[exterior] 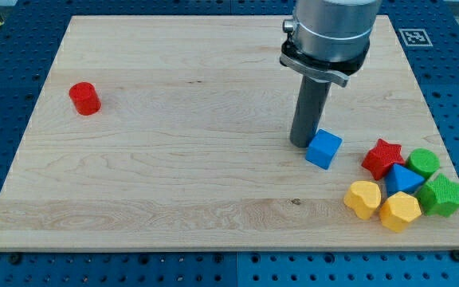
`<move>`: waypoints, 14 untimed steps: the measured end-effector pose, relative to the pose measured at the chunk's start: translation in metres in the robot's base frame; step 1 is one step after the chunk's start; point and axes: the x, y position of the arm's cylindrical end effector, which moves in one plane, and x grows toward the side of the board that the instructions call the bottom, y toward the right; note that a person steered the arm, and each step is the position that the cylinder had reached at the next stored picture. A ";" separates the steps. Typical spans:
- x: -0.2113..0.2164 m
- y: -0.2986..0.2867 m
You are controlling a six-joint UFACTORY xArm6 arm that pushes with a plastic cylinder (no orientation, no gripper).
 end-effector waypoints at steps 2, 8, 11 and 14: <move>0.001 0.027; 0.010 0.054; 0.026 0.054; 0.037 0.053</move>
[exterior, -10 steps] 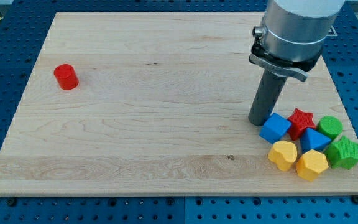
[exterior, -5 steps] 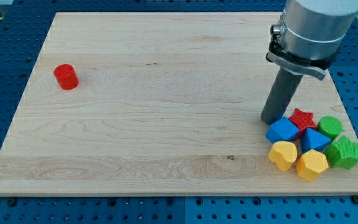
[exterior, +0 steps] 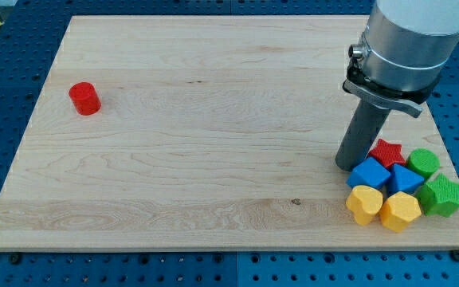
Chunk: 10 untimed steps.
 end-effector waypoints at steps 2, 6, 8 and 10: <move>-0.032 -0.041; -0.019 -0.118; -0.004 -0.180; -0.004 -0.186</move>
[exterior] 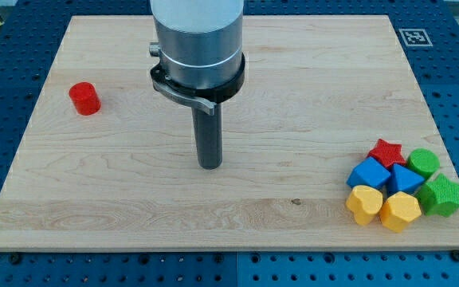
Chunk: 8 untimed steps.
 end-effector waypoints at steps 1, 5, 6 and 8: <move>0.000 -0.017; 0.000 -0.128; 0.000 -0.147; 0.000 -0.159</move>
